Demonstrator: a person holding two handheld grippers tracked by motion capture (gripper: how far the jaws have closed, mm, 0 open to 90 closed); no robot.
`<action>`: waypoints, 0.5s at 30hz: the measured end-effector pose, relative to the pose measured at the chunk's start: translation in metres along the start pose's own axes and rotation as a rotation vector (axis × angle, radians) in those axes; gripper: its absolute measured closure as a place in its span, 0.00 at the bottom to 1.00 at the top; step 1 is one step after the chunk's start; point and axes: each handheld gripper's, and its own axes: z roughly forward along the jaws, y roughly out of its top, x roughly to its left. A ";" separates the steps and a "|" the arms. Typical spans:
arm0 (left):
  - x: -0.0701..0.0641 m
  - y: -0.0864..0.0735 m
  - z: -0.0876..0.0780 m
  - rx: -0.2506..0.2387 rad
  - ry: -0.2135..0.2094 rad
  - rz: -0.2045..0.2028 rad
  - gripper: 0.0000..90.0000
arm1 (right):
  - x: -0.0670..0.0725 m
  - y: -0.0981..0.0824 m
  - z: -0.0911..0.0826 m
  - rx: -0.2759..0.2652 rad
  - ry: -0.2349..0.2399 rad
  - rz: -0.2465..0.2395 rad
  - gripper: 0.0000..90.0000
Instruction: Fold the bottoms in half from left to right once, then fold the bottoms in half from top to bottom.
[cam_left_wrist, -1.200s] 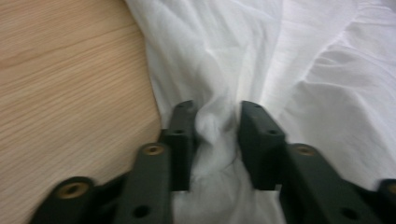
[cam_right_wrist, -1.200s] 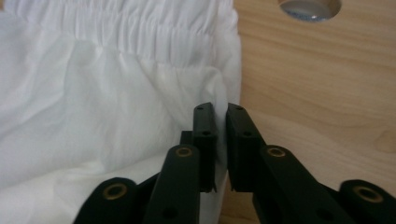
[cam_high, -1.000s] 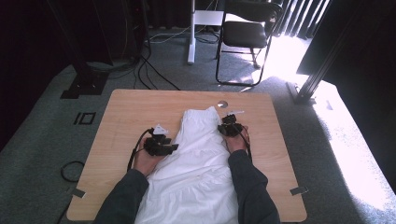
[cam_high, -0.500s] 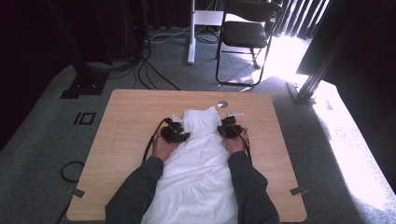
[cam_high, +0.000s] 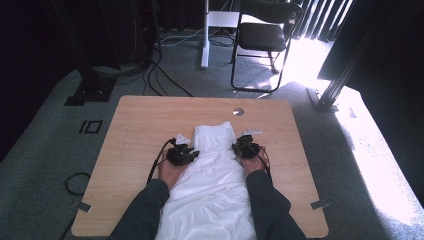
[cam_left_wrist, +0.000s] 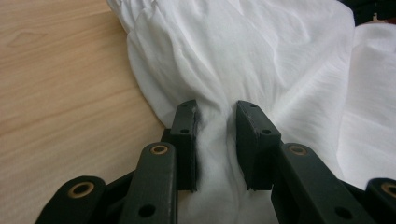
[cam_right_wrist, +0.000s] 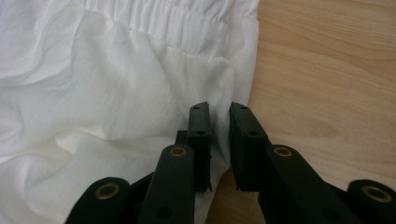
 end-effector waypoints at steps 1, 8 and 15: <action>-0.001 -0.001 -0.001 -0.002 0.002 -0.004 0.79 | 0.001 -0.001 -0.001 0.001 0.003 0.004 0.88; -0.009 -0.009 -0.008 0.000 0.003 0.008 0.79 | 0.004 -0.010 -0.006 -0.027 0.016 0.011 0.88; 0.006 0.013 -0.013 -0.006 -0.021 -0.048 0.53 | 0.004 -0.010 -0.006 -0.027 0.019 0.013 0.89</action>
